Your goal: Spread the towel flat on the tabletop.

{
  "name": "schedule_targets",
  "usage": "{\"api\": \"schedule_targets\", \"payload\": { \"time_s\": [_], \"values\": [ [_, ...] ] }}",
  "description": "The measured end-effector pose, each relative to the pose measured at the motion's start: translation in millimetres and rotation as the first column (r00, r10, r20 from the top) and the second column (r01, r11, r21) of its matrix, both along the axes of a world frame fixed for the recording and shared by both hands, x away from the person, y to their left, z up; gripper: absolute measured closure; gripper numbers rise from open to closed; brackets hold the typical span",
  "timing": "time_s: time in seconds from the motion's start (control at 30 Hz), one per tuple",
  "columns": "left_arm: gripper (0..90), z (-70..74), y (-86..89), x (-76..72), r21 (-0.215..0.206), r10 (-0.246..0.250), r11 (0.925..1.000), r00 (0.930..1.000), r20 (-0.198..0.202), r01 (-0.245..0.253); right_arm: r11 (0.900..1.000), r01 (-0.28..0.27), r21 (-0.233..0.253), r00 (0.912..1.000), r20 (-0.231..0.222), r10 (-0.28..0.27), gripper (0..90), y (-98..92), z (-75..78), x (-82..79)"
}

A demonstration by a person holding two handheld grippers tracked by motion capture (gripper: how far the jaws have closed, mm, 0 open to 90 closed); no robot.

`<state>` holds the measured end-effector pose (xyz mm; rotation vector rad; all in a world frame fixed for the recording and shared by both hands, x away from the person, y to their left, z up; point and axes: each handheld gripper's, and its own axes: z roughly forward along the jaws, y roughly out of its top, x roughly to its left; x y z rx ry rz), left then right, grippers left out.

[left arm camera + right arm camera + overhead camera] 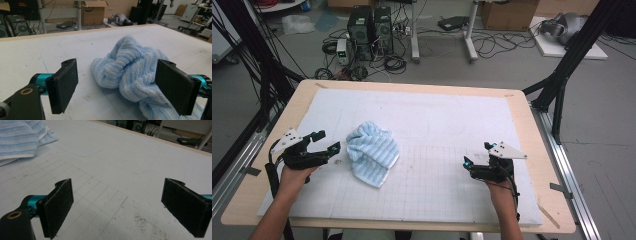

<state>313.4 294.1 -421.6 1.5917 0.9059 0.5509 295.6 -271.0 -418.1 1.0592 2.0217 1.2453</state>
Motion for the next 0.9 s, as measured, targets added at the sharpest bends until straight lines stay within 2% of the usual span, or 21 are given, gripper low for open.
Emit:
{"api": "schedule_targets", "payload": {
  "time_s": [0.23,0.3,0.37,0.43,0.5,0.57,0.63,0.73,0.83,0.9],
  "values": [
    [19.2,1.3,-2.1,-3.0,-0.002,-0.016,0.9999,0.9998,0.01,0.016,1.0,-0.005,0.009,0.9998,0.017,0.005,9.8,2.1,3.4,-2.5],
    [19.1,0.9,-1.8,-1.7,0.003,-0.014,0.9999,0.9999,0.004,0.014,1.0,-0.005,0.01,1.0,0.007,0.005,9.8,2.9,3.3,-3.0],
    [18.9,-0.8,-2.4,-0.1,0.017,-0.013,0.9998,0.9997,-0.02,0.014,1.0,-0.012,0.002,0.9999,0.01,0.012,9.8,2.6,2.7,-2.0],
    [21.8,-3.7,-4.4,2.0,0.062,0.01,0.9981,0.9972,-0.074,-0.006,1.0,-0.009,0.006,1.0,-0.001,0.009,9.8,2.5,1.9,-1.7],
    [24.4,-6.8,-6.3,2.4,0.086,-0.007,0.9962,0.9947,-0.103,0.016,1.0,-0.008,0.004,1.0,-0.004,0.008,9.8,1.8,1.0,-1.0],
    [27.0,-7.9,-9.6,2.1,0.109,-0.041,0.9926,0.9927,-0.113,0.054,1.0,-0.014,0.007,0.9998,-0.012,0.014,9.8,1.7,-0.1,-0.7],
    [28.2,-8.2,-13.8,1.5,0.138,-0.086,0.9851,0.9885,-0.124,0.103,1.0,-0.016,0.003,0.9998,-0.015,0.016,9.8,2.1,-0.7,-0.6],
    [28.3,-11.3,-20.2,1.6,0.144,-0.155,0.974,0.9777,-0.141,0.175,1.0,-0.018,-0.001,0.9997,-0.018,0.018,9.8,3.3,-1.1,-0.3],
    [28.2,-14.4,-25.6,2.5,0.161,-0.174,0.9669,0.9726,-0.154,0.198,1.0,-0.02,-0.006,0.9996,-0.021,0.02,9.8,3.3,-1.5,0.1],
    [28.1,-15.6,-27.6,2.7,0.162,-0.178,0.9655,0.9705,-0.163,0.204,1.0,-0.016,-0.006,0.9995,-0.027,0.016,9.8,2.9,-2.0,0.5]
  ]
}}
